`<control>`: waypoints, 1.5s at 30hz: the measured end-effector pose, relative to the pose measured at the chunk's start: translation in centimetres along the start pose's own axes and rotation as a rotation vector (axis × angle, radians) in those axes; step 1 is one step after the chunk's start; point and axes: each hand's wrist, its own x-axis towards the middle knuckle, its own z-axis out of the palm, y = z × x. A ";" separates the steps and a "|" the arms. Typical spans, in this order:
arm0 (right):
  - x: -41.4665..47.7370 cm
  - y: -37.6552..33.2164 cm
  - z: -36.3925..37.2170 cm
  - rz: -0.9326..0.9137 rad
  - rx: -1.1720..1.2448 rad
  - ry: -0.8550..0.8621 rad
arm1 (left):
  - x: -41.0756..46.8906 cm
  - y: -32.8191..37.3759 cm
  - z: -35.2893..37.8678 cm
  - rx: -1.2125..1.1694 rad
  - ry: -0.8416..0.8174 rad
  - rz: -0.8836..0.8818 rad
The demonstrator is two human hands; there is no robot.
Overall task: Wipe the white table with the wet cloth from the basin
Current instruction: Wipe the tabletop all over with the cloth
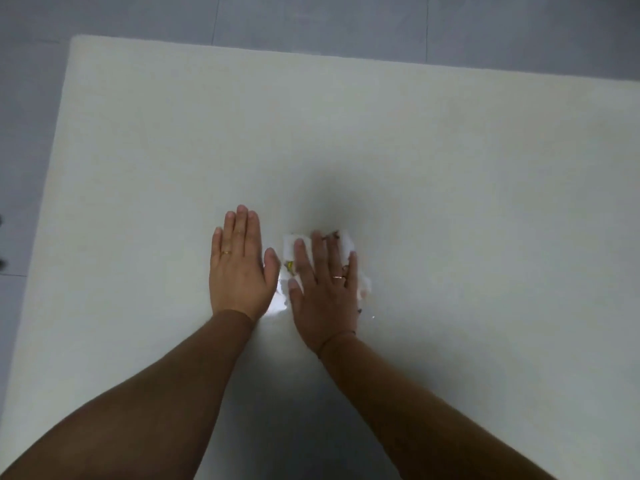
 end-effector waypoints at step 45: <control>-15.8 -0.4 2.6 0.014 0.005 -0.025 | -14.9 2.3 1.6 -0.096 0.007 0.078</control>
